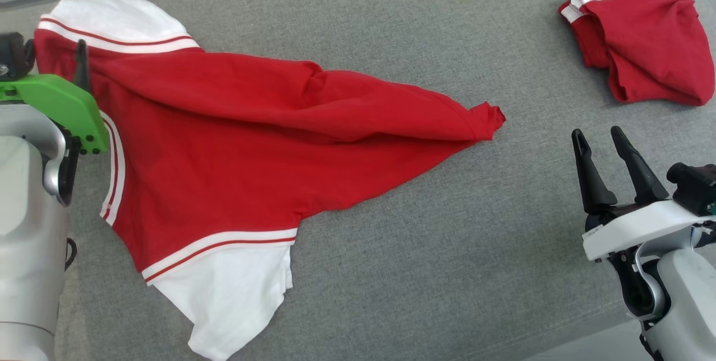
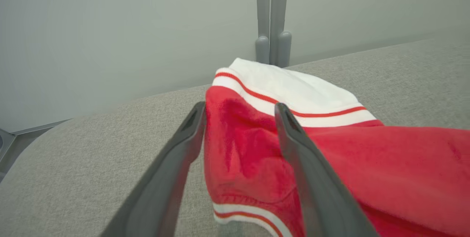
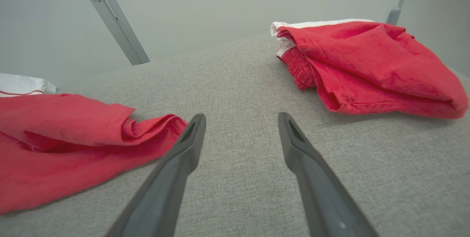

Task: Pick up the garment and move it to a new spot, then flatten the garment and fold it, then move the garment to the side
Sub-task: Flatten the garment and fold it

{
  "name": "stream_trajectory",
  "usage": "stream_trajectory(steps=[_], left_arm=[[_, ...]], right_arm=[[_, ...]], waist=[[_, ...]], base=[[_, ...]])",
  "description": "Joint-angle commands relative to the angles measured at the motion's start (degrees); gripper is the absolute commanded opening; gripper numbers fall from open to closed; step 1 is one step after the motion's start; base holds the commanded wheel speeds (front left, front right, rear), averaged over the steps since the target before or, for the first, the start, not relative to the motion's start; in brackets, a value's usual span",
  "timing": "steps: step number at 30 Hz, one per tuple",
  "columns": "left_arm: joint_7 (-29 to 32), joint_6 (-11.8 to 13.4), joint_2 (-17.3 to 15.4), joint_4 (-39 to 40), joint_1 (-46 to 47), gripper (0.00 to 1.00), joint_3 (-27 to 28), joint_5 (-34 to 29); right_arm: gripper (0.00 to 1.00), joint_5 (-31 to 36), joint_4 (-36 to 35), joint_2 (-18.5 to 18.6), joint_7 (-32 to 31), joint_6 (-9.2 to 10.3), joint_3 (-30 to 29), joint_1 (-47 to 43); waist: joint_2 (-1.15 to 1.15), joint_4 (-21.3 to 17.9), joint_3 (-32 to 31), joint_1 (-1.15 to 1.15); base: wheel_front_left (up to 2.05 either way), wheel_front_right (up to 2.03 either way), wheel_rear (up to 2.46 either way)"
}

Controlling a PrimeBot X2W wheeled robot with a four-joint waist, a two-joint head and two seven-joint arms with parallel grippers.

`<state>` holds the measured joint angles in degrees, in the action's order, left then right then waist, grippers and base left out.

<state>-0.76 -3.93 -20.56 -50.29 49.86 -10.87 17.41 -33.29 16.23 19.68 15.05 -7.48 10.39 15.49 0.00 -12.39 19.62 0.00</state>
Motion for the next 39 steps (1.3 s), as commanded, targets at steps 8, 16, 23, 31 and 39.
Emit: stream_trajectory(steps=[8,16,23,31,39], left_arm=[[-7.4,-1.9,0.7,1.9,-2.4,1.0,-2.0,-0.2],[-12.4,0.2,1.1,15.3,-12.3,1.0,-1.1,1.1],[-13.0,4.5,2.5,30.3,-26.1,1.0,-0.1,2.6],[-14.0,8.9,5.2,40.8,-39.3,1.0,0.8,3.2],[-14.5,9.7,7.6,46.0,-45.0,1.0,1.2,3.0]], right_arm=[[1.0,0.7,0.6,0.0,0.2,-0.03,0.4,-2.3],[1.0,1.2,-1.9,-0.7,0.2,-0.03,-0.6,-5.3],[1.0,2.6,-3.5,-2.5,0.2,-0.03,-1.9,-7.5],[1.0,2.7,-3.1,-3.4,0.2,-0.03,-1.5,-9.7],[1.0,2.8,-2.4,-2.8,0.2,-0.03,-0.9,-10.5]], waist=[[0.0,4.9,-7.3,0.0],[0.0,8.7,-11.2,0.0],[0.0,10.8,-12.9,0.0],[0.0,11.3,-13.6,0.0],[0.0,11.5,-14.3,0.0]], base=[[0.0,0.0,0.0],[0.0,0.0,0.0],[0.0,0.0,0.0],[0.0,0.0,0.0],[0.0,0.0,0.0]])
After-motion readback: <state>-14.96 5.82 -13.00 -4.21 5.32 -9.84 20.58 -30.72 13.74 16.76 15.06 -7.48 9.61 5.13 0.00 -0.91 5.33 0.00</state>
